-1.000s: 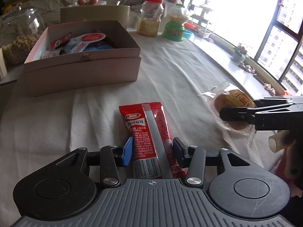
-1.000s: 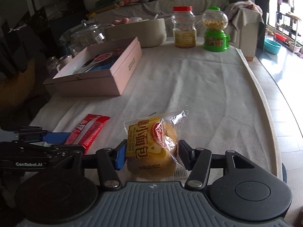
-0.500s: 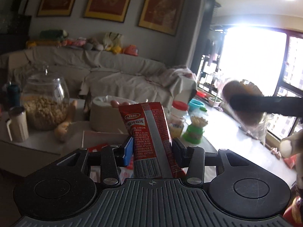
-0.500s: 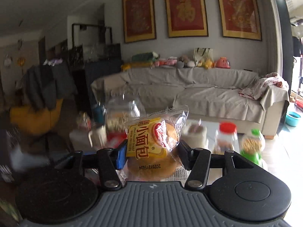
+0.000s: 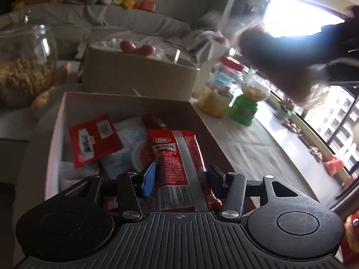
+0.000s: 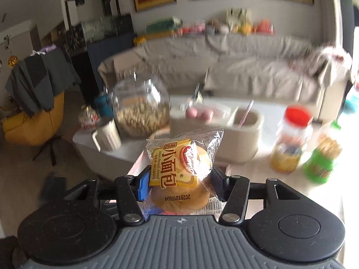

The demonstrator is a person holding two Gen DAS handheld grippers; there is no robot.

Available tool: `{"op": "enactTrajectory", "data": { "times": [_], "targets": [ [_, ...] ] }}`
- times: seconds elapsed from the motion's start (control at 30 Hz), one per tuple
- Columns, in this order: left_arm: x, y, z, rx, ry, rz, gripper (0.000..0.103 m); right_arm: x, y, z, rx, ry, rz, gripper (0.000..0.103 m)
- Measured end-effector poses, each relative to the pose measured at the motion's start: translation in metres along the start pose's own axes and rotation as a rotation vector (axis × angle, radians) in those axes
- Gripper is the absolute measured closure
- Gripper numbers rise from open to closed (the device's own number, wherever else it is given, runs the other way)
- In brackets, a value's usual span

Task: Organize snacks
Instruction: 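Carry the red packet and bun packet over the pink box and open both tools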

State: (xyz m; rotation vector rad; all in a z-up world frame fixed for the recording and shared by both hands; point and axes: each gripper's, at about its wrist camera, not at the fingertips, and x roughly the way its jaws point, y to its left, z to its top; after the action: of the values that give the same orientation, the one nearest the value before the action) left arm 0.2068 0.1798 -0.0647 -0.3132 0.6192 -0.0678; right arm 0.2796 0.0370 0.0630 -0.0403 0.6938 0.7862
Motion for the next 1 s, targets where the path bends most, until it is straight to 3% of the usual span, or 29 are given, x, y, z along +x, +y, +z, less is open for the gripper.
{"op": "enactTrajectory", "data": {
  "times": [0.23, 0.4, 0.5, 0.63, 0.77, 0.87, 1.0],
  "targets": [
    [-0.030, 0.021, -0.005, -0.061, -0.060, 0.024, 0.048, 0.080, 0.006, -0.006, 0.046, 0.115, 0.001, 0.048],
    [-0.028, 0.027, -0.010, -0.059, -0.027, 0.008, 0.049, 0.132, 0.008, -0.005, 0.076, 0.226, 0.013, 0.048],
    [-0.026, 0.032, -0.007, -0.062, -0.042, 0.073, 0.049, 0.151, 0.004, -0.009, 0.094, 0.279, -0.008, 0.048],
    [-0.021, 0.045, 0.008, -0.122, -0.054, 0.061, 0.046, 0.148, -0.001, -0.008, 0.072, 0.286, 0.027, 0.047],
    [-0.030, 0.049, 0.018, -0.156, -0.080, 0.018, 0.052, 0.127, -0.001, -0.004, 0.030, 0.230, 0.031, 0.033],
    [-0.042, 0.056, 0.021, -0.207, -0.112, -0.029, 0.052, 0.105, -0.003, -0.003, 0.007, 0.178, 0.046, 0.032],
    [-0.071, 0.051, 0.018, -0.222, -0.159, -0.014, 0.052, 0.076, -0.007, -0.006, 0.029, 0.115, 0.044, 0.032]
  ]
}}
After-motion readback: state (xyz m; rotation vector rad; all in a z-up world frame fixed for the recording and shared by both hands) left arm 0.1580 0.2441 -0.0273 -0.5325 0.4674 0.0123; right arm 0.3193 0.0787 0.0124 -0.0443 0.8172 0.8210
